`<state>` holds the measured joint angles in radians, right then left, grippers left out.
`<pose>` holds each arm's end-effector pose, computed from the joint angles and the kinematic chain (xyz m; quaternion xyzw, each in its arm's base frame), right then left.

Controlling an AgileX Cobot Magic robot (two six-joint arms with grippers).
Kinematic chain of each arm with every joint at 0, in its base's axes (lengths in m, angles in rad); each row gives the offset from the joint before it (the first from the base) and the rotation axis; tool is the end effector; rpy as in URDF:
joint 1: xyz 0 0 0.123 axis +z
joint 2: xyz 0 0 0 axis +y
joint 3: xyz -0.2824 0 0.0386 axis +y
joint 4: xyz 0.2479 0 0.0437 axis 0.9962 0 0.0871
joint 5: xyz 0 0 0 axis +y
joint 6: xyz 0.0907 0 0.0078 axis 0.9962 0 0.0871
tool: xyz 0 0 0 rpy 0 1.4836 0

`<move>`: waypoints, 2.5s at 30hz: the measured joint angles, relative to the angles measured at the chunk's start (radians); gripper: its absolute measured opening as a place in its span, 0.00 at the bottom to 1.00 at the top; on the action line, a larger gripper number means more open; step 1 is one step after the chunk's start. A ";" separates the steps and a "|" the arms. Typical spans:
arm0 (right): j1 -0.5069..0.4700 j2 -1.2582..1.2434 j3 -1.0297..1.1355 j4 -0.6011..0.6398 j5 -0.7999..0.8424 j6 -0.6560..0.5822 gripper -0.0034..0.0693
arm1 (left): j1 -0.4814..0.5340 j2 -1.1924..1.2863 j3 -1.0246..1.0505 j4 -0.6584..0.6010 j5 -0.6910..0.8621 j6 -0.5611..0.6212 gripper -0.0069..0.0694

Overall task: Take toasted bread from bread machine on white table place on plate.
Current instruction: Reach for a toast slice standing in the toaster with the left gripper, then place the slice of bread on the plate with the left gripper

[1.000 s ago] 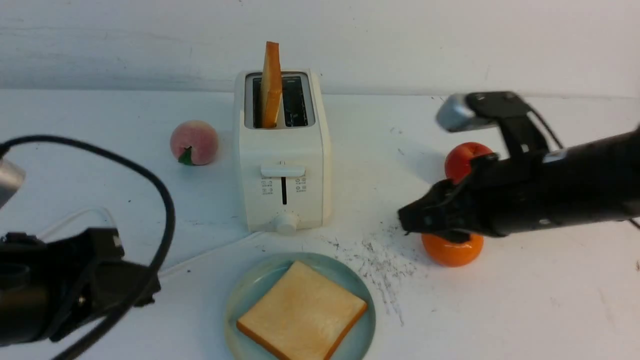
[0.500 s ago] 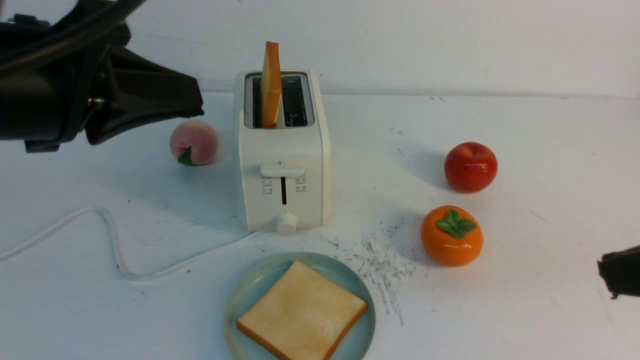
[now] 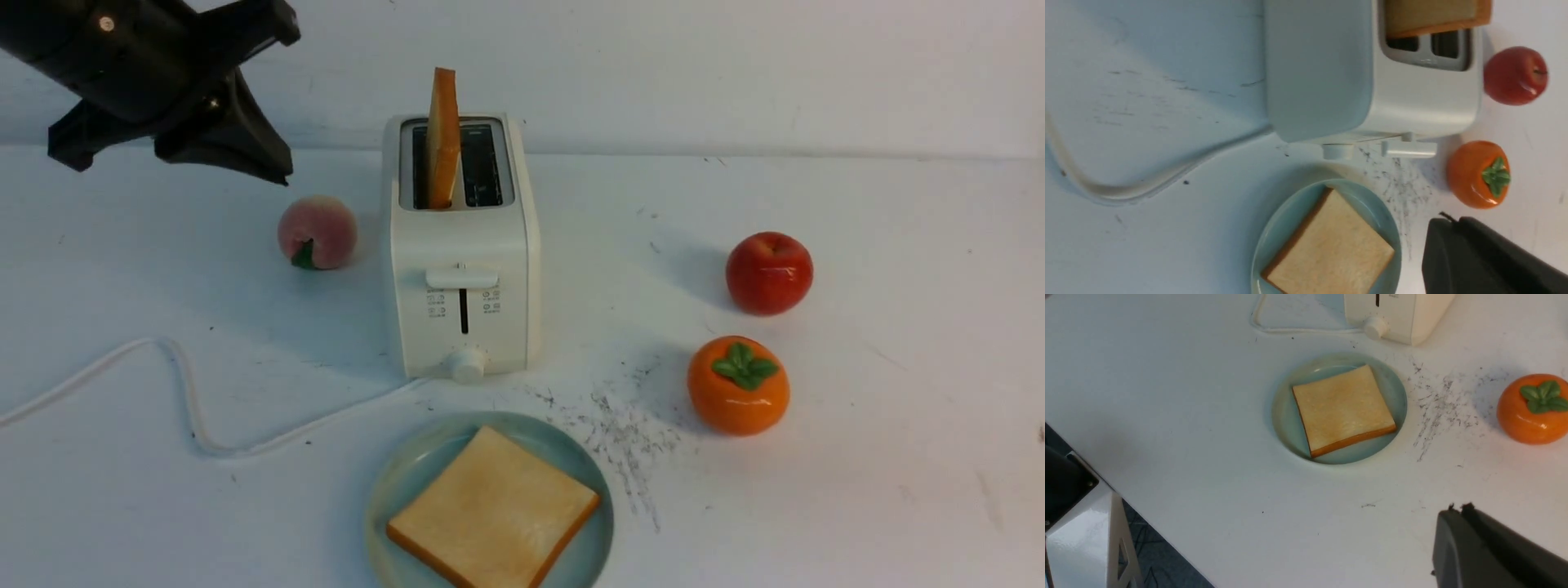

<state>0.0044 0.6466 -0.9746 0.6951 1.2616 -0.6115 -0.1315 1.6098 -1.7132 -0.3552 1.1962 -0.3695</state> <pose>0.0703 0.0559 0.3953 -0.2837 0.8324 0.2250 0.4196 0.3325 -0.0737 0.4010 -0.1283 0.9366 -0.2385 0.2223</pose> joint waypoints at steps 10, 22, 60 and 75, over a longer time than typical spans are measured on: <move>0.035 0.000 0.158 -0.044 -0.070 0.000 0.04 | -0.348 0.173 -0.173 0.481 -0.017 -0.286 0.09; 0.041 0.000 0.169 -0.048 -0.115 0.001 0.05 | -0.480 0.319 -0.221 0.877 -0.161 -0.374 0.58; 0.041 0.000 0.170 -0.046 -0.273 -0.008 0.09 | -0.482 0.251 -0.431 1.048 -0.133 -0.443 0.20; 0.041 0.014 0.170 -0.044 -0.302 -0.011 0.11 | -0.482 -0.041 -0.083 0.207 0.057 0.134 0.20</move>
<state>0.0452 0.6607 -0.8043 0.6507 0.9598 -0.6227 -0.6133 1.5687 -1.7964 -0.1479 1.2533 -0.2360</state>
